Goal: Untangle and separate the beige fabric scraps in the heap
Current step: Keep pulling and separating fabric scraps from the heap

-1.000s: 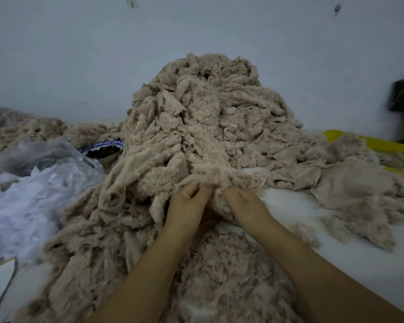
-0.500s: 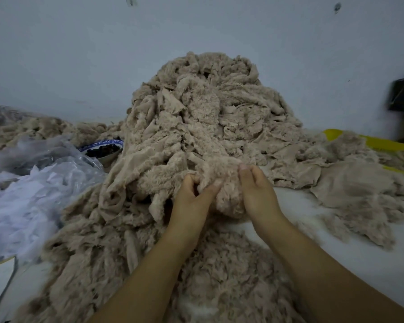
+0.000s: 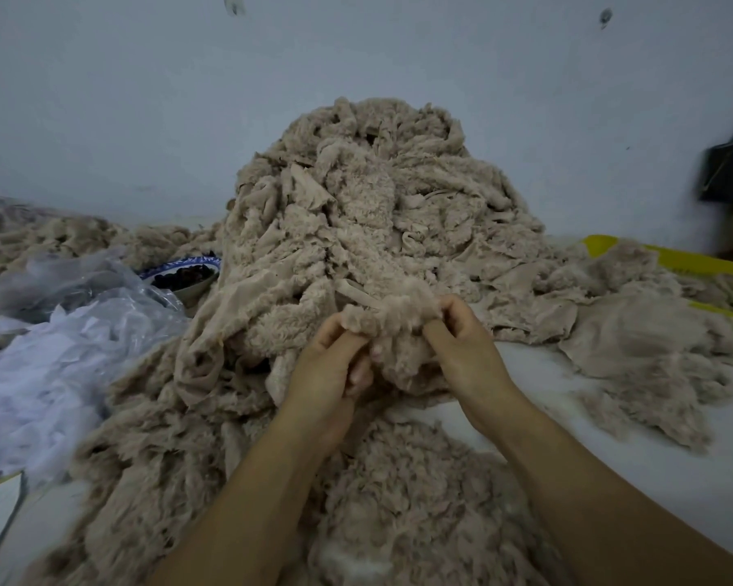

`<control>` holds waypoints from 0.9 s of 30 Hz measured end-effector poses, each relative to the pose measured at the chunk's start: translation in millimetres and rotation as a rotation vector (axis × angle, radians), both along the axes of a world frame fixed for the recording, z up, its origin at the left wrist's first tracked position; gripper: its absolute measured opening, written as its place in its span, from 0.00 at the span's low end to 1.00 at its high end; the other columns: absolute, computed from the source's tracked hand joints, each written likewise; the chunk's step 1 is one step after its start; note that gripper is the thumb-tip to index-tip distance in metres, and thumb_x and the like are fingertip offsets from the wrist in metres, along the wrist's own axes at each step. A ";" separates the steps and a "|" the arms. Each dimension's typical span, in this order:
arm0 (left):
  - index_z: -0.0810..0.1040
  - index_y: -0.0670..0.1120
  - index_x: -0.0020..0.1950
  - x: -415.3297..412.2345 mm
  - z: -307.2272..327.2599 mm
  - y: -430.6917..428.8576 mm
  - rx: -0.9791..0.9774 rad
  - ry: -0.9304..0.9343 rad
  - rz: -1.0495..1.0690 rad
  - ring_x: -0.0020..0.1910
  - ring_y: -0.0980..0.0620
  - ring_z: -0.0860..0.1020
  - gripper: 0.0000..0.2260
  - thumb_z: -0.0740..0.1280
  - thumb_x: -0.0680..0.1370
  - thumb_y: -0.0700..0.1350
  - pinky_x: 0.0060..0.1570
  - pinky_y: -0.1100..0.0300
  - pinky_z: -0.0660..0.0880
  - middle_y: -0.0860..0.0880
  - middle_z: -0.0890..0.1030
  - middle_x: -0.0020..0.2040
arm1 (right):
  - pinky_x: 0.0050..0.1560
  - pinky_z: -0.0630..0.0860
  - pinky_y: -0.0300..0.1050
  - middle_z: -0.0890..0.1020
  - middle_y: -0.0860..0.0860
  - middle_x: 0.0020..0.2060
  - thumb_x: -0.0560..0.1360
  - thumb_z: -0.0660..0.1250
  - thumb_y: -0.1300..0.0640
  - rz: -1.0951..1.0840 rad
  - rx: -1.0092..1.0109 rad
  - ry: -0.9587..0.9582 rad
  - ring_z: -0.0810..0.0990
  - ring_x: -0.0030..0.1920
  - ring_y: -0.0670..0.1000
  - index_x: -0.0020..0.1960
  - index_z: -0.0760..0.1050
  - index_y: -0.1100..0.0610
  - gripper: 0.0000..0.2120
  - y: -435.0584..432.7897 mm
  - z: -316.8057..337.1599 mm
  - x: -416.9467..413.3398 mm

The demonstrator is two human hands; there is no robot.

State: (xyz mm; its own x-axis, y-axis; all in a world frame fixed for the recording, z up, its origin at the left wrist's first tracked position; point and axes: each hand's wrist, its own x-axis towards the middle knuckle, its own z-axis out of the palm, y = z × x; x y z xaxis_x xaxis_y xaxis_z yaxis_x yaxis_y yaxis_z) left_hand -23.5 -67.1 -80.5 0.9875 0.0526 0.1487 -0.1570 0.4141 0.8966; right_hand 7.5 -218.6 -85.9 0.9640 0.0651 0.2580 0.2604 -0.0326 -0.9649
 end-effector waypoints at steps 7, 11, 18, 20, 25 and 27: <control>0.80 0.48 0.32 5.7 -6.5 4.1 0.113 -0.139 0.084 0.64 0.46 0.78 0.26 0.55 0.80 0.27 0.63 0.46 0.76 0.49 0.84 0.58 | 0.38 0.74 0.45 0.72 0.51 0.56 0.76 0.65 0.70 -0.045 0.055 -0.092 0.74 0.50 0.54 0.41 0.71 0.44 0.20 -0.2 3.9 1.0; 0.79 0.48 0.32 6.6 -10.3 5.7 0.169 -0.177 0.099 0.68 0.48 0.76 0.23 0.55 0.78 0.28 0.70 0.41 0.69 0.51 0.82 0.61 | 0.42 0.73 0.49 0.78 0.45 0.40 0.79 0.61 0.56 -0.019 0.187 0.072 0.75 0.43 0.51 0.35 0.72 0.42 0.16 2.0 -1.2 3.4; 0.85 0.50 0.49 5.9 -13.2 6.1 0.296 -0.243 0.147 0.50 0.52 0.81 0.11 0.62 0.80 0.48 0.56 0.55 0.78 0.49 0.83 0.50 | 0.57 0.78 0.53 0.79 0.42 0.59 0.65 0.62 0.21 0.124 0.062 0.211 0.79 0.58 0.45 0.57 0.75 0.42 0.31 4.8 -9.1 2.5; 0.85 0.52 0.53 6.2 -14.8 5.9 0.236 -0.214 0.116 0.51 0.51 0.82 0.10 0.66 0.78 0.53 0.50 0.55 0.78 0.53 0.84 0.52 | 0.50 0.78 0.42 0.76 0.39 0.59 0.75 0.64 0.34 0.086 -0.113 0.162 0.77 0.53 0.38 0.64 0.69 0.42 0.21 7.8 -11.5 2.6; 0.81 0.56 0.43 11.4 -14.3 5.4 0.236 -0.074 0.303 0.40 0.57 0.81 0.04 0.69 0.78 0.50 0.39 0.60 0.79 0.55 0.83 0.41 | 0.46 0.73 0.32 0.77 0.43 0.58 0.84 0.57 0.53 -0.082 -0.055 0.068 0.76 0.52 0.39 0.66 0.73 0.44 0.13 4.2 -8.4 8.5; 0.75 0.56 0.35 9.8 -12.9 7.5 0.305 0.021 0.391 0.27 0.57 0.75 0.13 0.68 0.78 0.55 0.27 0.64 0.72 0.54 0.76 0.30 | 0.45 0.74 0.32 0.78 0.39 0.56 0.85 0.56 0.53 -0.052 0.066 0.091 0.78 0.52 0.38 0.55 0.75 0.38 0.12 2.5 -4.8 7.8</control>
